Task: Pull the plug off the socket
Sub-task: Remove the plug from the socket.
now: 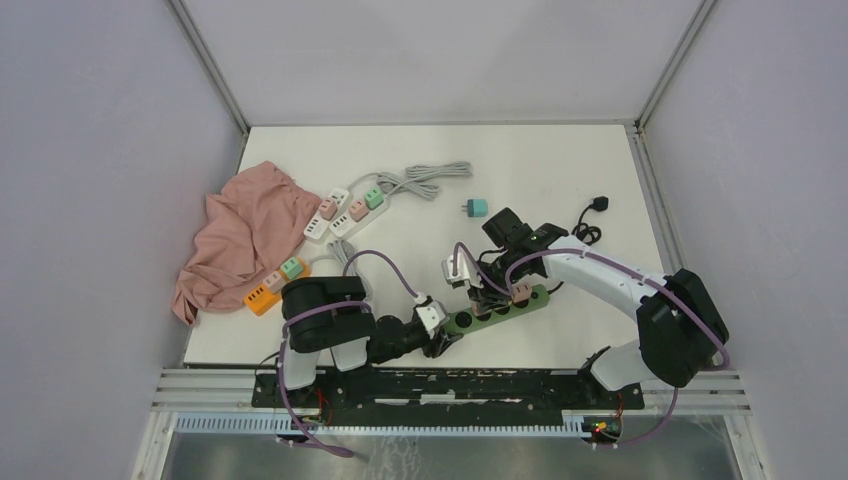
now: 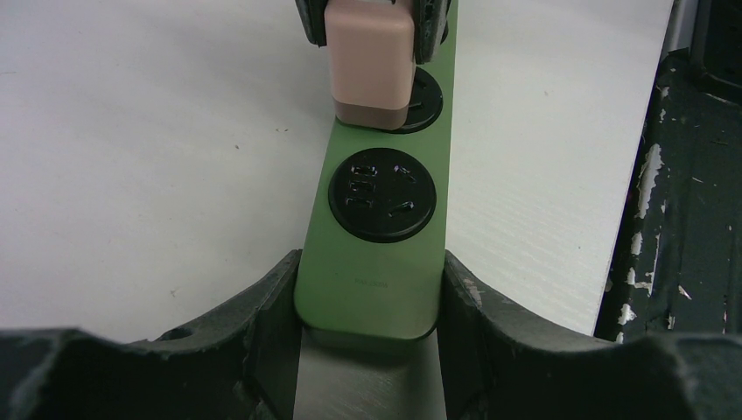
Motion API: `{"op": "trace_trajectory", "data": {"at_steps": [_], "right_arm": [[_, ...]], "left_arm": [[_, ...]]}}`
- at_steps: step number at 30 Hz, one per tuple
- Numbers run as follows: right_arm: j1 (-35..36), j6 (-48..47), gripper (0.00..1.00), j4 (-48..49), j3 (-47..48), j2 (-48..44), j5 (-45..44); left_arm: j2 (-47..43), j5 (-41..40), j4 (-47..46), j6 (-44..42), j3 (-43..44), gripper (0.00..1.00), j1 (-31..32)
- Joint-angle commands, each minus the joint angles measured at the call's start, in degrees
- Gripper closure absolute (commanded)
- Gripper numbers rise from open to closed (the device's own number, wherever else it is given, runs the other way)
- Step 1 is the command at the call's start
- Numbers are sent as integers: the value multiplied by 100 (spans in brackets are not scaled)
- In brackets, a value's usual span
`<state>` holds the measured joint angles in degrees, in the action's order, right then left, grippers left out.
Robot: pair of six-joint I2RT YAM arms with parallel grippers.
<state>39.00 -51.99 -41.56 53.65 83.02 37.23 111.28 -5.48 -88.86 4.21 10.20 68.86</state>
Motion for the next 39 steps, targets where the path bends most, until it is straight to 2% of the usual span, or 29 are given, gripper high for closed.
{"op": "trace_trajectory", "data": {"at_steps": [1,10,12,15,19,21,27,34,36,39], "right_arm": [[-8,632,100,424,187,-63,1073],[116,-958,100,-698,122,-134,1617],[252,-766,100,-588,143,-132,1672],[351,15,100,-57,170,-127,1686],[327,1113,100,804,126,-85,1420],[239,1318,100,975,133,-29,1257],[-229,1008,100,733,100,-181,1053],[27,-438,100,-422,172,-66,1665],[196,-440,100,-398,183,-51,1738],[300,311,100,164,145,-76,1763]], "left_arm": [[343,29,-1022,194,-52,97,-13],[330,63,-1024,195,-60,97,-8],[320,64,-1020,194,-62,97,-13],[331,73,-1023,202,-46,97,-13],[350,89,-1020,211,-27,97,-8],[358,99,-1026,218,-33,97,-13],[332,98,-1020,214,-70,97,-15],[336,116,-1024,219,-53,97,-13],[327,114,-1028,214,-53,97,-18],[335,117,-1019,223,-46,97,-11]]}}
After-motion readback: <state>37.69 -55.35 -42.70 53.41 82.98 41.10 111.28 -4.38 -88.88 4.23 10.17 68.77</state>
